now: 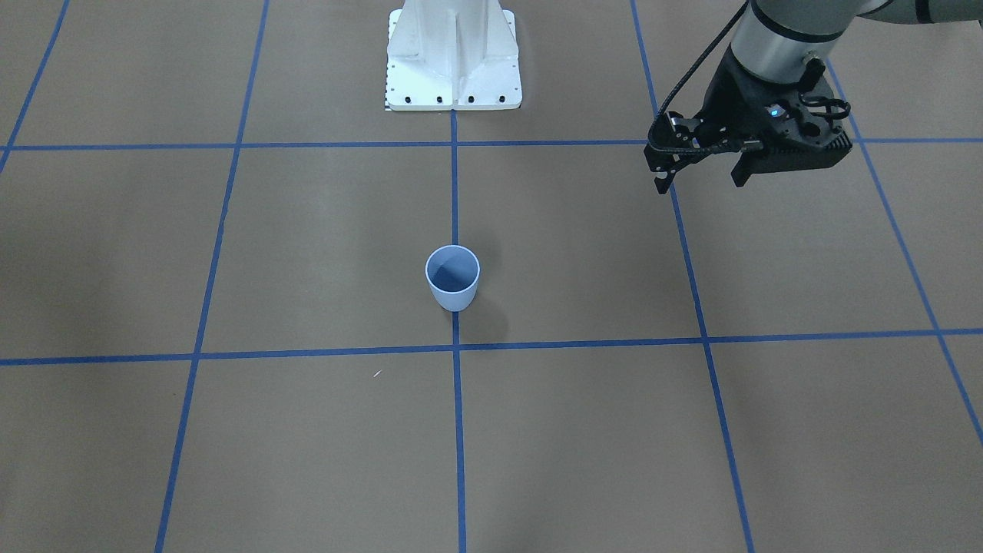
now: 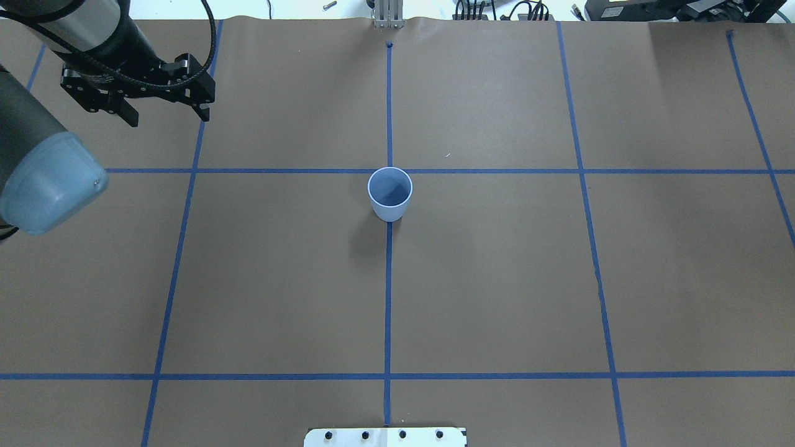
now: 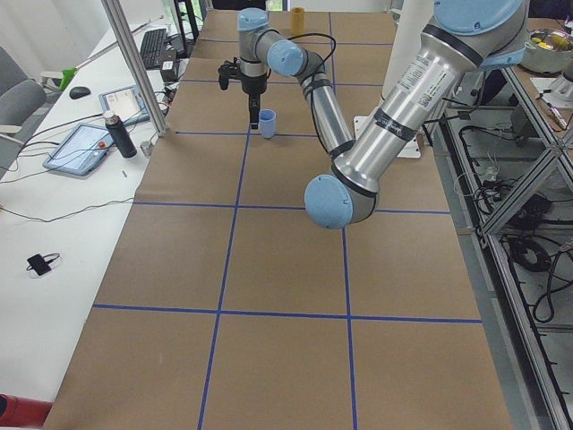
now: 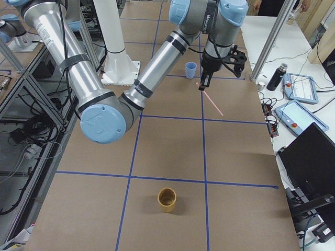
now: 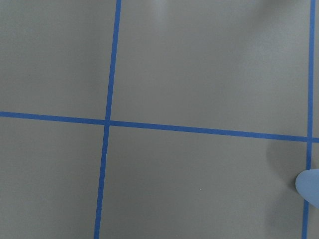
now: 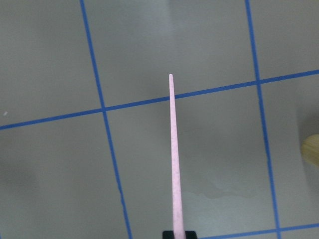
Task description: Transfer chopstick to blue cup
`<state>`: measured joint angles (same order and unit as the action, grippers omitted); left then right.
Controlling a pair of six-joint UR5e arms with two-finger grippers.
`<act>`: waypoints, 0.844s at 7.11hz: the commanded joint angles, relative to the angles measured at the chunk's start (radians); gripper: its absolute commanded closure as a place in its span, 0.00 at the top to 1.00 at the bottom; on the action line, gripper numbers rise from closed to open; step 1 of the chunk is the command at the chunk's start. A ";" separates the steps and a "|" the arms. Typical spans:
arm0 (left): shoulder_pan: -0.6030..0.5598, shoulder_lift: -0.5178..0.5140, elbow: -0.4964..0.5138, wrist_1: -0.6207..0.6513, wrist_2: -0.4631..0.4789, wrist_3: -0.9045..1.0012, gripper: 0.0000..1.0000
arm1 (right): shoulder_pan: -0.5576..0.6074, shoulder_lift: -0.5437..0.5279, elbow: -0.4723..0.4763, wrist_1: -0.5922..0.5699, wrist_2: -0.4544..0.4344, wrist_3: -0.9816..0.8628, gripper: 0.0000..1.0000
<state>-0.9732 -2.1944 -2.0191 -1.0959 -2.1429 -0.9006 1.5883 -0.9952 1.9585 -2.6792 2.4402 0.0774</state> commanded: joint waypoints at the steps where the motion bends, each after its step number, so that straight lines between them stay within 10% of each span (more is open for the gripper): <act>1: -0.004 0.024 0.003 -0.019 0.000 0.000 0.99 | -0.170 0.062 0.000 0.214 0.078 0.377 0.00; 6: -0.009 0.045 0.002 -0.021 0.000 0.008 0.99 | -0.433 0.262 0.007 0.375 0.141 0.948 0.00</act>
<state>-0.9799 -2.1577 -2.0173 -1.1166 -2.1440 -0.8987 1.2290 -0.7809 1.9631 -2.3316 2.5804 0.9007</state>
